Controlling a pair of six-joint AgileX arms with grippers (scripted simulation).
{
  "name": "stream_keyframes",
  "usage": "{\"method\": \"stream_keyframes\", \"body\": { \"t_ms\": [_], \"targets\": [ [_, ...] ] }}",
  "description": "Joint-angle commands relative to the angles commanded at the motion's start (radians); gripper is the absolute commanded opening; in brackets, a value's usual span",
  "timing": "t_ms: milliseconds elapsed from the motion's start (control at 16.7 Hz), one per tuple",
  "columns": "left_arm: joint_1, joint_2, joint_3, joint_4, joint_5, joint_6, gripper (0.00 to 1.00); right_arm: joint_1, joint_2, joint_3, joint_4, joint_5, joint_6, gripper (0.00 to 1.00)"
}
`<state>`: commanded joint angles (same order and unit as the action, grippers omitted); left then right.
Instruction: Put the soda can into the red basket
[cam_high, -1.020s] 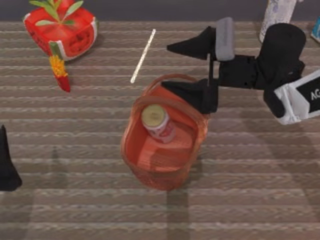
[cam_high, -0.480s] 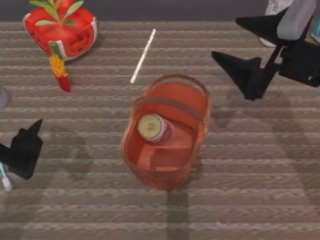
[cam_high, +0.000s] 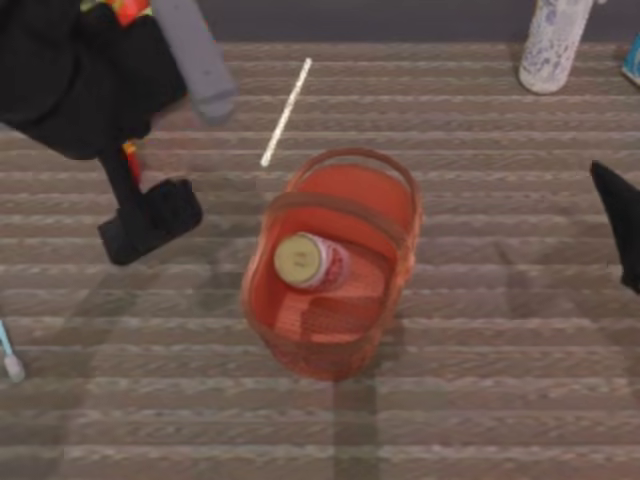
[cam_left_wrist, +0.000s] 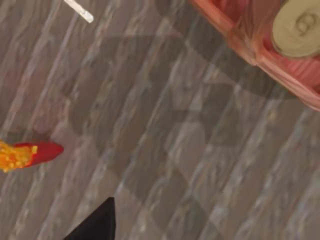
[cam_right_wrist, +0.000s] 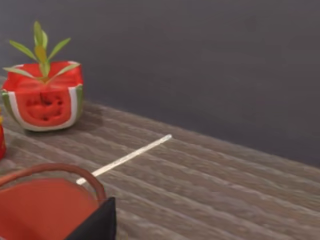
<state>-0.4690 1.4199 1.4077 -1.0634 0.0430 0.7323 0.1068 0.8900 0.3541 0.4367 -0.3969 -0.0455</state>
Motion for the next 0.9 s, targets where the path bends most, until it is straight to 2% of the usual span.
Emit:
{"method": "stream_keyframes", "body": {
  "t_ms": [300,540,720,900],
  "targets": [
    [-0.125,0.454,0.455,-0.281,-0.015,0.239,1.00,-0.054,-0.484,-0.202,-0.233,0.208,0.019,1.00],
    [-0.193,0.721,0.728,-0.431,-0.030,0.380,1.00,-0.082,-0.760,-0.305,-0.368,0.331,0.036,1.00],
    [-0.220,0.834,0.842,-0.491,-0.038,0.439,1.00,-0.094,-0.867,-0.345,-0.424,0.385,0.044,1.00],
    [-0.226,0.858,0.867,-0.504,-0.039,0.451,1.00,-0.097,-0.890,-0.354,-0.437,0.397,0.045,1.00]
  ]
}}
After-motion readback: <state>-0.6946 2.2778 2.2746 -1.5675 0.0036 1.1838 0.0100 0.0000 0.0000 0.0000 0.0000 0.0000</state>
